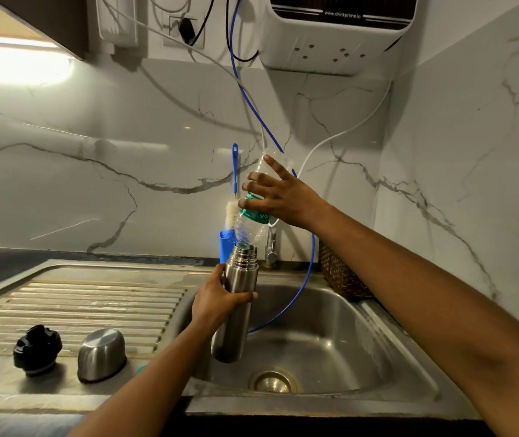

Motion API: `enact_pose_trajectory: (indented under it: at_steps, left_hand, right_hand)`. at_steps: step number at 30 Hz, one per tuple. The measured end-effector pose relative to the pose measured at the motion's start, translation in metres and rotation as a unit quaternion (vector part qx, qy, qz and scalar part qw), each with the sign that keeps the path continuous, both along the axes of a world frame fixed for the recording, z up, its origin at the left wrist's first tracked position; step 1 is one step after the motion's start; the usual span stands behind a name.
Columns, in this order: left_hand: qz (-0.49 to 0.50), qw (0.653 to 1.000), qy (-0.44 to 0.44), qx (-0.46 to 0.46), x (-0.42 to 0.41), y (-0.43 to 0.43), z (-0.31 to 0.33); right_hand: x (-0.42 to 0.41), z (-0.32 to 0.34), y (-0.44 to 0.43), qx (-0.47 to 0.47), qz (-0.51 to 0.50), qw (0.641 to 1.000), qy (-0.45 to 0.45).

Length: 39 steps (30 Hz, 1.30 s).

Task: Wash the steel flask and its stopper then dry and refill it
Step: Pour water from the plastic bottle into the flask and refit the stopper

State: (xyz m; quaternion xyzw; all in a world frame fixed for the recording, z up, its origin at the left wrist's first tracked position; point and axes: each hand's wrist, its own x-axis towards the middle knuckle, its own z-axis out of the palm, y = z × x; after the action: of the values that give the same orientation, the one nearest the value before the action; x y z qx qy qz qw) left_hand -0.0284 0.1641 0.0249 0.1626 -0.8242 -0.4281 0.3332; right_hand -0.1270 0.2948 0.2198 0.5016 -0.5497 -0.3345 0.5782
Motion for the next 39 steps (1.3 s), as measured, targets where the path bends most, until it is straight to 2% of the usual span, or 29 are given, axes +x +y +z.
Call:
enact_pose_trajectory:
  at_steps: [5,9,12,22,25,28,31,33,35,37,39]
  left_hand:
    - [-0.001,1.0,-0.002,0.0,0.001,0.001,0.001]
    - [-0.001,1.0,-0.002,0.005,0.002,0.001,0.002]
    - [-0.001,1.0,-0.003,0.012,0.003,0.001,0.002]
    - [0.0,1.0,-0.008,0.003,0.004,0.002,0.003]
    - [0.001,1.0,-0.012,0.003,0.004,0.002,0.004]
    - [0.002,1.0,-0.015,0.004,0.004,0.002,0.004]
    - [0.005,1.0,-0.008,0.017,0.004,0.001,0.004]
    - [0.004,1.0,0.0,0.027,0.004,0.0,0.004]
    - [0.005,0.999,0.007,0.031,0.005,-0.002,0.004]
    - [0.0,0.999,0.015,0.04,0.005,-0.003,0.005]
    - [0.0,0.999,0.025,0.047,0.007,-0.004,0.008]
  right_hand:
    - [-0.001,0.0,0.003,0.011,-0.011,1.0,0.008]
    - [0.0,0.0,0.007,-0.028,-0.005,1.0,-0.01]
    - [-0.002,-0.001,0.009,-0.01,-0.002,1.0,-0.002]
    - [-0.009,-0.007,0.014,-0.06,-0.006,0.998,-0.03]
    - [-0.012,-0.012,0.015,-0.046,0.002,0.999,-0.027]
    - [-0.014,-0.016,0.021,-0.103,0.011,0.992,-0.067]
    - [-0.015,-0.032,0.029,-0.177,-0.004,0.97,-0.164]
    - [-0.01,-0.048,0.034,-0.227,-0.055,0.931,-0.281]
    - [-0.008,-0.071,0.038,-0.292,-0.099,0.851,-0.425]
    - [-0.006,-0.097,0.039,-0.355,-0.081,0.737,-0.569]
    - [-0.003,-0.12,0.036,-0.395,0.002,0.569,-0.722]
